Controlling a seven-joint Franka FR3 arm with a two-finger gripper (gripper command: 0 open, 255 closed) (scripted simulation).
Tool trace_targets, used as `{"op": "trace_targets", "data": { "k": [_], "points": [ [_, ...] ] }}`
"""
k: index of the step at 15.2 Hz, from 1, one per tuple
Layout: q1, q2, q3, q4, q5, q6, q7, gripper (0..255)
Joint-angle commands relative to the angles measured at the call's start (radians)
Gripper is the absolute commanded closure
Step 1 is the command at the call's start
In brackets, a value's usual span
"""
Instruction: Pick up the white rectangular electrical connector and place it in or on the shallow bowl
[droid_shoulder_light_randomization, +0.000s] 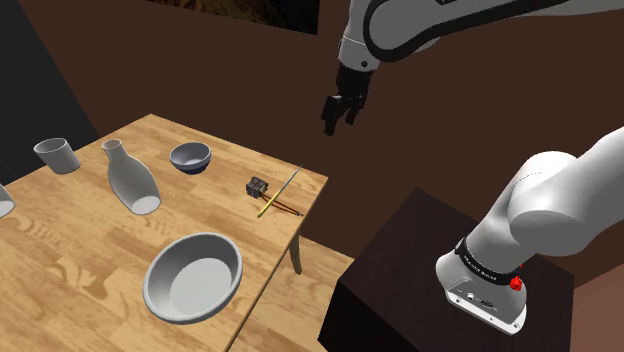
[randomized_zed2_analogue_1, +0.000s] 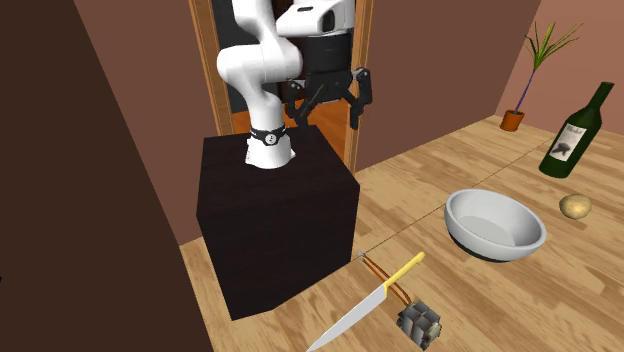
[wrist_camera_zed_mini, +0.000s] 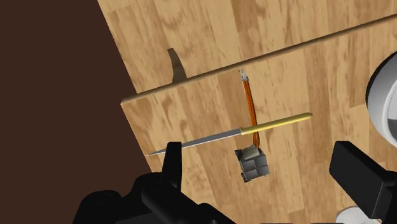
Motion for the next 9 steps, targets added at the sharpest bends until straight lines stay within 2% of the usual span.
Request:
{"op": "trace_targets", "data": {
  "k": [1,9],
  "points": [
    [0.007,0.076,0.017,0.016,-0.007,0.060,0.006,0],
    [0.030,0.364,0.067,0.095,-0.073,0.253,0.048,0]
  ]
}}
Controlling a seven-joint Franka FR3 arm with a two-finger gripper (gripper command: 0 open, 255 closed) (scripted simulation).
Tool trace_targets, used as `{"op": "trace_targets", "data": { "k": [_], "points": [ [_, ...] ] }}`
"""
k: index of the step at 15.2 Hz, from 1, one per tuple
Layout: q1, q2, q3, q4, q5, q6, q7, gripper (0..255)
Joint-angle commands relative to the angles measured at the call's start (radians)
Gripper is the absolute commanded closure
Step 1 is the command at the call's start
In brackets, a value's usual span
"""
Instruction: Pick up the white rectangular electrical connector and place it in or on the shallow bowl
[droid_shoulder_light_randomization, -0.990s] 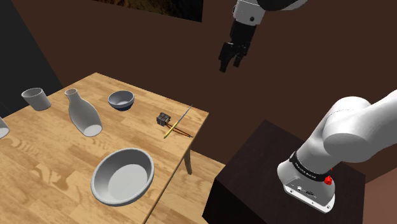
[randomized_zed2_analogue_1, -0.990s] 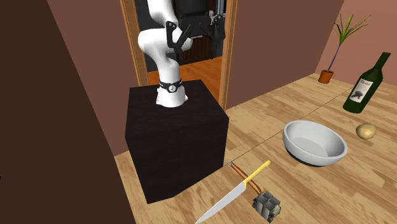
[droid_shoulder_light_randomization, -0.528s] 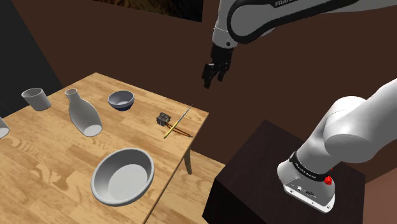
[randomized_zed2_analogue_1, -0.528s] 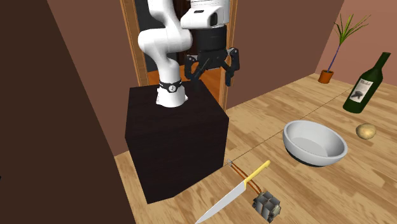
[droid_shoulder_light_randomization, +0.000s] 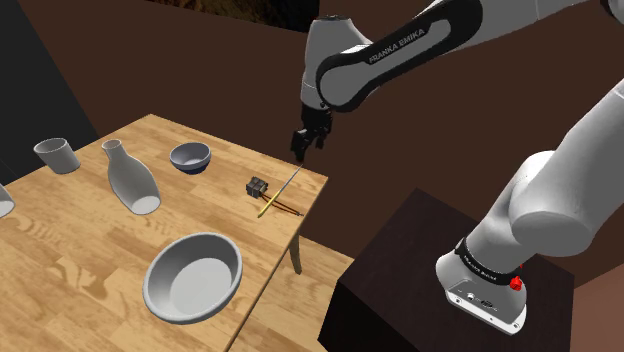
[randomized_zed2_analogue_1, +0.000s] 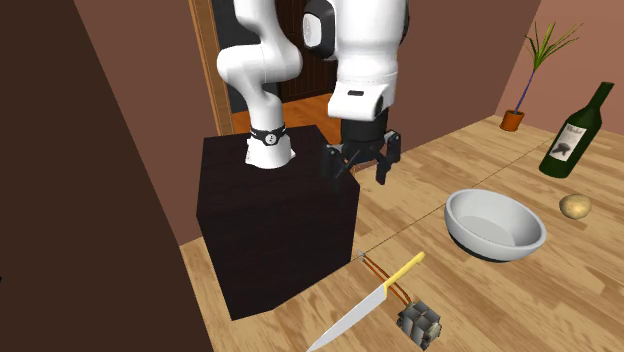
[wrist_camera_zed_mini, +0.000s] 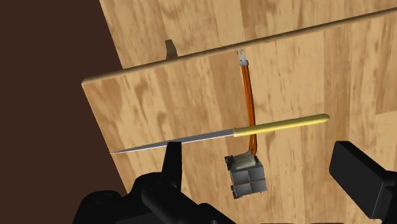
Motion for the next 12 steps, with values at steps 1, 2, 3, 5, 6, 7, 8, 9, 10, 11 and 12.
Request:
{"op": "trace_targets", "data": {
  "k": [1,2,3,5,6,7,8,9,10,11,12],
  "points": [
    [0.006,0.084,0.009,0.037,-0.025,0.042,0.014,0],
    [0.010,0.122,0.012,0.054,-0.039,0.061,0.022,0],
    [0.014,0.160,0.014,0.072,-0.053,0.079,0.031,0],
    [0.025,0.237,0.017,0.111,-0.084,0.110,0.049,0],
    [0.032,0.275,0.016,0.133,-0.099,0.124,0.059,0],
    [0.039,0.314,0.015,0.156,-0.115,0.137,0.068,0],
    [0.047,0.352,0.013,0.179,-0.130,0.148,0.077,0],
    [0.056,0.391,0.010,0.204,-0.145,0.159,0.085,0],
    [0.065,0.429,0.007,0.231,-0.159,0.168,0.093,0],
    [0.074,0.468,0.003,0.258,-0.173,0.176,0.100,0],
    [0.084,0.506,-0.001,0.286,-0.186,0.183,0.107,0]
  ]
}}
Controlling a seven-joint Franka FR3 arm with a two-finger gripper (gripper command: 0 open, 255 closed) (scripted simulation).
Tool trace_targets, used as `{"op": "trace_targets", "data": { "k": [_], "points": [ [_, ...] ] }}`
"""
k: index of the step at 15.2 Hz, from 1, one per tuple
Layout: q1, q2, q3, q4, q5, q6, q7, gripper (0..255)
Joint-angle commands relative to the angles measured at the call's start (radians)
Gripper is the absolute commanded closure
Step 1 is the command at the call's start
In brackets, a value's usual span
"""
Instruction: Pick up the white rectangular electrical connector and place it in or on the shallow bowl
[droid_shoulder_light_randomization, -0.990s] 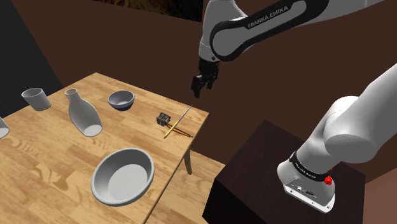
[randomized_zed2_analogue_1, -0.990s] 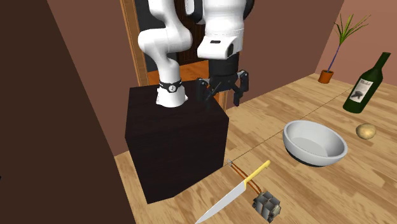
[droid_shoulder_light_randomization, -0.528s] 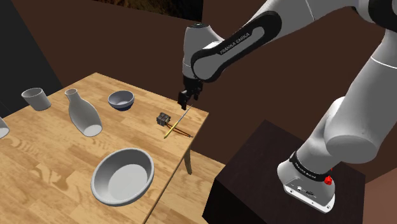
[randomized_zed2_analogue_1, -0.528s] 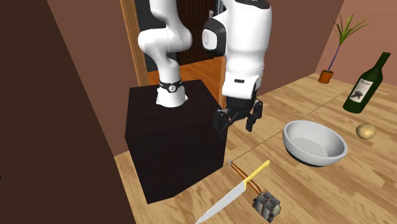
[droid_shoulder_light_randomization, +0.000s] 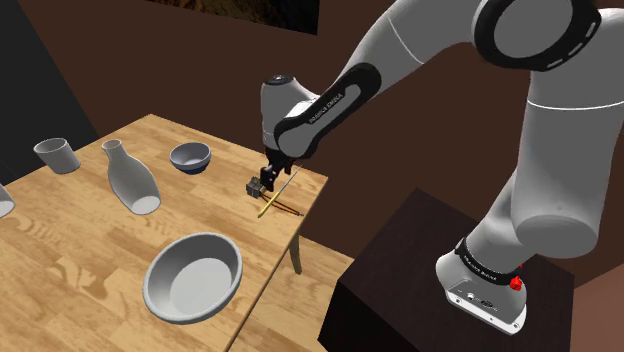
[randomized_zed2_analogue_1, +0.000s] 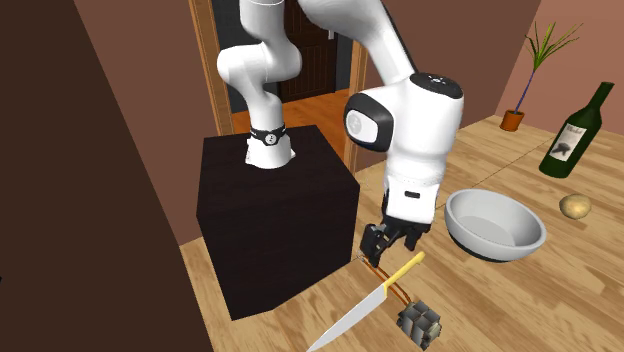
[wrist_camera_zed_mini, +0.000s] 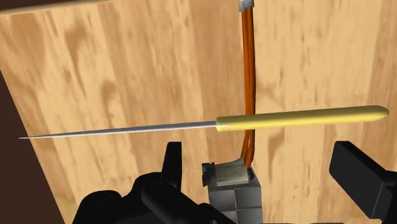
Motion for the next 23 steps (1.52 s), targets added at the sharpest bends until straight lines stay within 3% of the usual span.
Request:
{"op": "trace_targets", "data": {
  "k": [1,4,11,19,20,23],
  "points": [
    [0.023,0.080,-0.008,0.054,-0.028,0.021,0.018,0],
    [0.049,0.179,-0.021,0.135,-0.054,0.030,0.030,0],
    [0.056,0.259,-0.035,0.157,-0.068,0.089,0.039,0],
    [0.057,0.265,-0.036,0.159,-0.069,0.093,0.040,0],
    [0.057,0.265,-0.036,0.159,-0.069,0.093,0.040,255],
    [0.057,0.265,-0.036,0.159,-0.069,0.093,0.040,255]
  ]
}}
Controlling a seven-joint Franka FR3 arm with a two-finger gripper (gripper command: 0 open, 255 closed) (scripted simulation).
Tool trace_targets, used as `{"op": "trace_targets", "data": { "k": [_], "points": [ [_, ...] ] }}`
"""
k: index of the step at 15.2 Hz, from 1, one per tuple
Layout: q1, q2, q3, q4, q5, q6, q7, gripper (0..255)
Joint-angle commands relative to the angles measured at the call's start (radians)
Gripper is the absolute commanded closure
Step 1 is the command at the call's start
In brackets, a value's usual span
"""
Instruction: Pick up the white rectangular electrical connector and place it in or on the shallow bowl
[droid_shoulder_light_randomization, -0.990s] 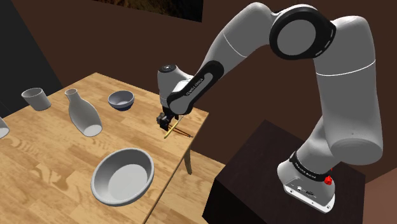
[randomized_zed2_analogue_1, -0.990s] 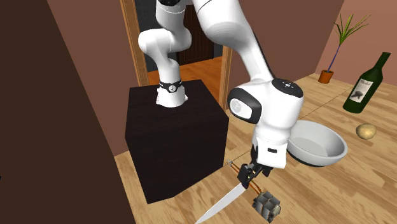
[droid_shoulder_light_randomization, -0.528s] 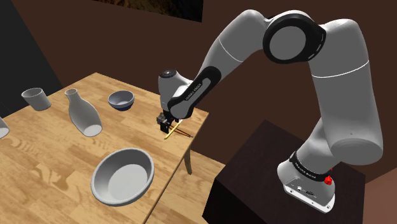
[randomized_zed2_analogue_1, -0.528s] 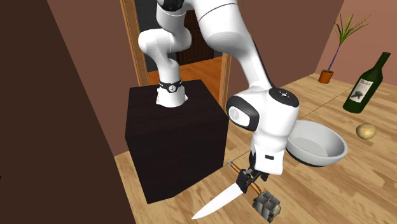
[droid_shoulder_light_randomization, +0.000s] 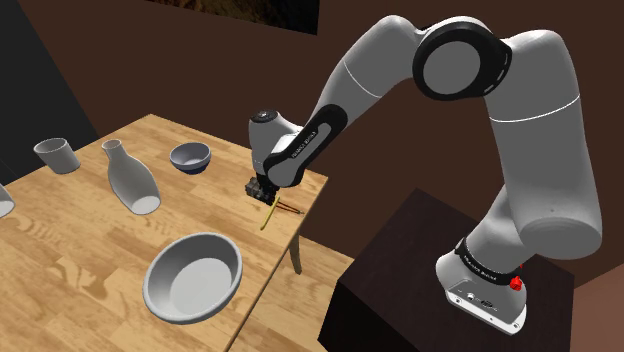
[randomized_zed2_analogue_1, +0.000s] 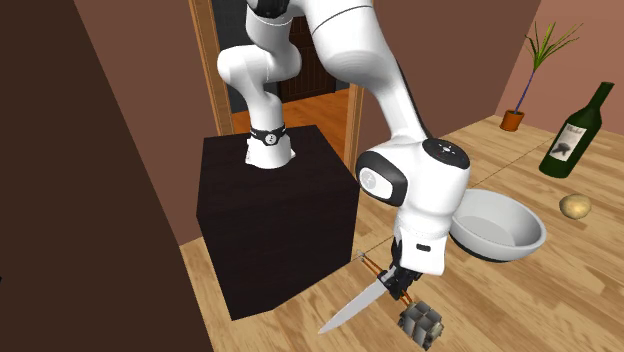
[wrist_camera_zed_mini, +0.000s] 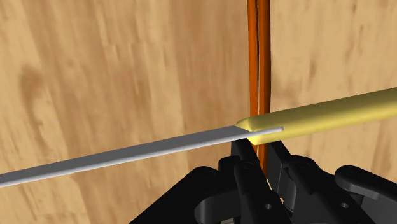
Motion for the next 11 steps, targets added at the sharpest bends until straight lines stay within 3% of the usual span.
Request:
{"op": "trace_targets", "data": {
  "k": [1,11],
  "points": [
    [0.000,0.000,0.000,0.000,0.000,0.000,0.000,255],
    [-0.007,-0.057,0.010,-0.016,0.010,-0.041,-0.009,255]
  ]
}}
